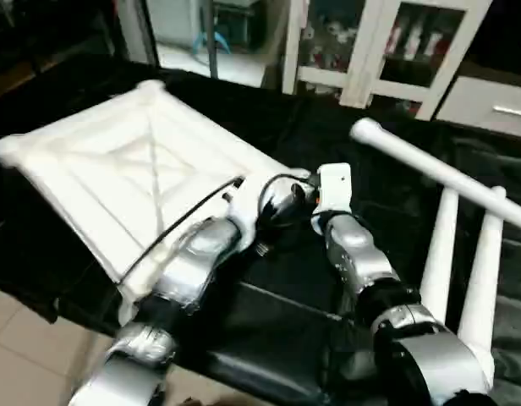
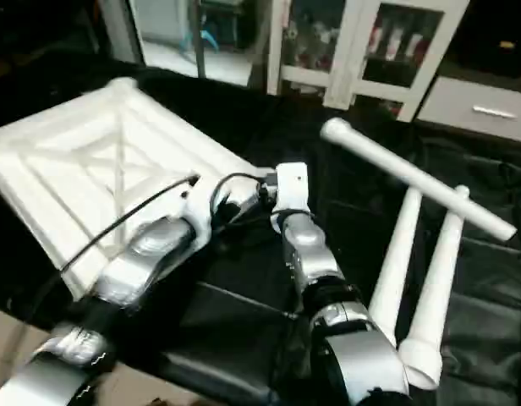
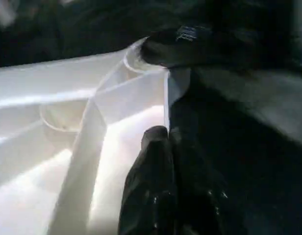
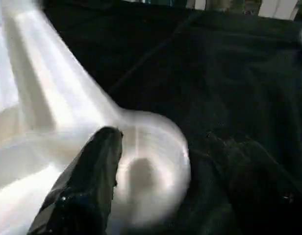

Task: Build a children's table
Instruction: Pick table leg

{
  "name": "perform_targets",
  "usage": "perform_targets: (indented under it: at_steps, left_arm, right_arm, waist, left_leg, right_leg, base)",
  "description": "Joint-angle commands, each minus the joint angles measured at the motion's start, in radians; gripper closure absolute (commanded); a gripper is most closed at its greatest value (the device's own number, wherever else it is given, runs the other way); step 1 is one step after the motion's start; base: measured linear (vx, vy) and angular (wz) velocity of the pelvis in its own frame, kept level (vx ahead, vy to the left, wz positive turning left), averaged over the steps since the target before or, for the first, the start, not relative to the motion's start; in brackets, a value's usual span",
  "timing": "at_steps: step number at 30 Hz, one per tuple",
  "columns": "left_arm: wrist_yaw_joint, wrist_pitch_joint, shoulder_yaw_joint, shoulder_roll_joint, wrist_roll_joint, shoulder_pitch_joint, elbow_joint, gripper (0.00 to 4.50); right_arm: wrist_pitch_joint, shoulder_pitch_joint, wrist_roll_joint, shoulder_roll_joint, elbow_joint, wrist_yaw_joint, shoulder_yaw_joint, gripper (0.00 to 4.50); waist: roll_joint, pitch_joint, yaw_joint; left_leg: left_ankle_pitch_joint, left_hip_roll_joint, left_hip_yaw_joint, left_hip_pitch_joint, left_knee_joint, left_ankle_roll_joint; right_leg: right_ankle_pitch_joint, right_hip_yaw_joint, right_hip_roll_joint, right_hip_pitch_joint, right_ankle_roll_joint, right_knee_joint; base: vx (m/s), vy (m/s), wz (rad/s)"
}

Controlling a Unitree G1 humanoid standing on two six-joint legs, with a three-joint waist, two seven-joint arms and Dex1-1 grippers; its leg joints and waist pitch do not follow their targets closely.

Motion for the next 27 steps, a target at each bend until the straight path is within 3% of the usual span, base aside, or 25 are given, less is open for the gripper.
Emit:
perform_targets:
  at_steps: [1, 3, 4, 5, 10, 14, 17, 18, 19, 24, 27]
  left_arm:
    - [-0.171, -0.104, -0.100, 0.016, -0.038, 0.046, -0.095, 4.50]
    - [-0.210, -0.127, -0.112, 0.026, -0.056, 0.061, -0.118, 4.50]
    - [-0.246, -0.155, -0.128, 0.038, -0.067, 0.074, -0.139, 4.50]
    - [-0.289, -0.206, -0.160, 0.060, -0.068, 0.085, -0.158, 4.50]
    - [-0.346, -0.339, -0.214, 0.103, -0.029, 0.074, -0.151, 4.50]
    - [-0.402, -0.441, -0.222, 0.114, -0.023, 0.063, -0.153, 4.50]
    - [-0.399, -0.462, -0.223, 0.116, -0.026, 0.060, -0.152, 4.50]
    - [-0.390, -0.476, -0.222, 0.115, -0.026, 0.058, -0.145, 4.50]
    - [-0.357, -0.478, -0.210, 0.107, -0.018, 0.050, -0.125, 4.50]
    - [-0.228, -0.453, -0.118, 0.054, -0.027, 0.030, -0.050, 4.50]
    - [-0.142, -0.379, -0.037, 0.002, -0.087, 0.024, -0.062, 4.50]
  right_arm:
    - [0.023, 0.017, -0.006, -0.001, -0.021, -0.015, -0.008, 1.44]
    - [0.023, 0.021, -0.005, -0.002, -0.024, -0.018, -0.010, 1.44]
    - [0.024, 0.024, -0.003, -0.003, -0.029, -0.022, -0.014, 1.44]
    - [0.025, 0.028, -0.001, -0.007, -0.037, -0.027, -0.019, 1.44]
    - [0.039, 0.047, 0.003, -0.025, -0.076, -0.037, -0.031, 1.44]
    - [0.050, 0.073, 0.009, -0.057, -0.103, -0.047, -0.047, 1.44]
    - [0.057, 0.083, 0.010, -0.062, -0.118, -0.048, -0.050, 1.44]
    - [0.060, 0.089, 0.010, -0.063, -0.126, -0.048, -0.051, 1.44]
    - [0.063, 0.095, 0.010, -0.065, -0.134, -0.051, -0.052, 1.44]
    - [0.083, 0.121, 0.009, -0.064, -0.179, -0.056, -0.051, 1.44]
    - [0.096, 0.138, 0.008, -0.063, -0.216, -0.057, -0.047, 1.44]
  waist:
    - [0.011, -0.069, 0.003]
    - [0.009, -0.066, 0.003]
    - [0.011, -0.065, 0.007]
    - [0.008, -0.065, 0.006]
    - [0.007, -0.063, 0.000]
    - [0.009, -0.065, -0.003]
    - [0.008, -0.068, -0.006]
    - [0.013, -0.069, -0.007]
    - [0.017, -0.069, -0.008]
    - [0.012, -0.068, -0.014]
    - [0.011, -0.067, -0.013]
  left_leg:
    - [-0.075, 0.060, -0.008, 0.027, -0.065, 0.078]
    - [-0.084, 0.060, -0.006, 0.021, -0.069, 0.062]
    - [-0.112, 0.060, -0.003, 0.027, -0.070, 0.043]
    - [-0.127, 0.059, -0.001, 0.024, -0.073, 0.029]
    - [-0.167, 0.053, 0.000, 0.021, -0.075, 0.002]
    - [-0.147, 0.052, 0.000, 0.020, -0.072, -0.004]
    - [-0.127, 0.050, 0.001, 0.017, -0.069, 0.003]
    - [-0.118, 0.051, -0.001, 0.017, -0.068, 0.008]
    - [-0.115, 0.051, -0.001, 0.017, -0.068, 0.009]
    - [-0.148, 0.049, -0.001, 0.016, -0.067, 0.007]
    - [-0.153, 0.050, 0.001, 0.018, -0.065, 0.008]
  right_leg:
    - [-0.011, 0.043, -0.076, 0.048, -0.282, -0.041]
    - [-0.012, 0.044, -0.074, 0.051, -0.276, -0.039]
    - [-0.026, 0.045, -0.074, 0.047, -0.271, -0.041]
    - [-0.039, 0.046, -0.076, 0.051, -0.255, -0.041]
    - [-0.089, 0.049, -0.078, 0.054, -0.220, -0.048]
    - [-0.065, 0.049, -0.077, 0.056, -0.221, -0.044]
    - [-0.028, 0.050, -0.076, 0.060, -0.228, -0.039]
    - [-0.014, 0.049, -0.077, 0.060, -0.235, -0.037]
    - [-0.006, 0.048, -0.076, 0.059, -0.238, -0.037]
    - [-0.048, 0.048, -0.075, 0.063, -0.244, -0.043]
    - [-0.061, 0.049, -0.074, 0.061, -0.246, -0.045]
  base:
    - [0.000, 0.000, 0.00]
    - [0.000, 0.000, 0.00]
    - [0.000, 0.000, 0.00]
    - [0.000, 0.000, 0.00]
    - [0.000, 0.000, 0.00]
    - [0.000, 0.000, 0.00]
    - [0.000, 0.000, 0.00]
    - [0.000, 0.000, 0.00]
    - [0.000, 0.000, 0.00]
    - [0.000, 0.000, 0.00]
    - [0.000, 0.000, 0.00]
